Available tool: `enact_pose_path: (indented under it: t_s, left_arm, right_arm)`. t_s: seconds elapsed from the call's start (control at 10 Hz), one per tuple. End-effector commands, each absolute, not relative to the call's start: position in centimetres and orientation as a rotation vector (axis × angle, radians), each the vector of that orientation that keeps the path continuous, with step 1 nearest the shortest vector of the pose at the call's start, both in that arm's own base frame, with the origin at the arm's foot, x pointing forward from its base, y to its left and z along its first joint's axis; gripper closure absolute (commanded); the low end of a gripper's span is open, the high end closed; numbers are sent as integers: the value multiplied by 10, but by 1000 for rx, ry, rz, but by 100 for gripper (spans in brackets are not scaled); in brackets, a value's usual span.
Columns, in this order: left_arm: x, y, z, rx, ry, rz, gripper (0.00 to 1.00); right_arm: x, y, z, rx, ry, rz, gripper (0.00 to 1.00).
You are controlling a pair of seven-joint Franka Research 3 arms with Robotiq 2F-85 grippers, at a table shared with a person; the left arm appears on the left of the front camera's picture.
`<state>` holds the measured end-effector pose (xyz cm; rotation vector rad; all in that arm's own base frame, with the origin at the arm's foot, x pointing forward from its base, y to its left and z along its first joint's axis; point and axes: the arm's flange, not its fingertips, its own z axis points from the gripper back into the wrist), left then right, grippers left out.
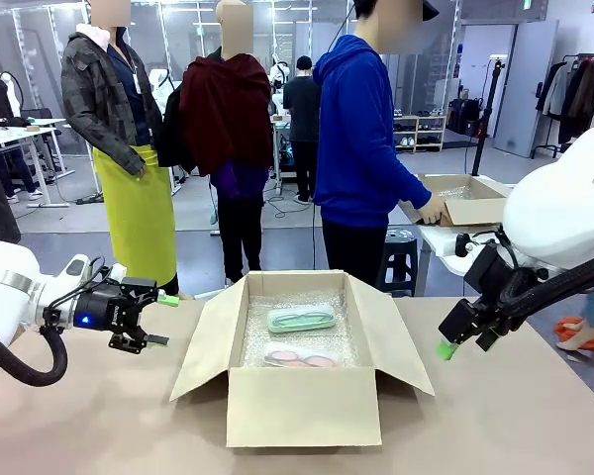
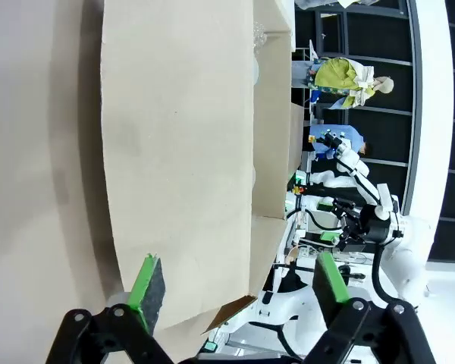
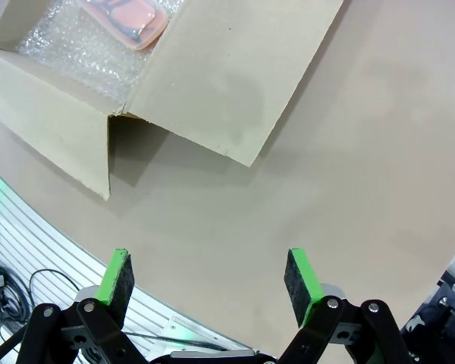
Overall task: Pack the glasses set securely to prepare it for shipping.
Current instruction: Position the Package Box on the left side of the table.
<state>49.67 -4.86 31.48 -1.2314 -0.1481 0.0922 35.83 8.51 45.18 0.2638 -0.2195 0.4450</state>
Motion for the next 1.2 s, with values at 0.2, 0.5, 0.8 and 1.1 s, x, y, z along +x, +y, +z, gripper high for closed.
enact_pose_path:
  t_s: [0.2,0.5,0.8,1.1]
  left_arm:
    - [493,-50,320,-1225,-147,105,0]
    - [511,-49,310,-1270,-252,90,0]
    - [517,-51,295,-1327,-233,35,0]
    - [529,-49,272,-1369,-256,30,0]
  right_arm:
    - [357,86,452,269,-222,461,0]
    - [357,86,452,269,-222,461,0]
    - [357,86,452,269,-222,461,0]
    - [357,86,452,269,-222,461,0]
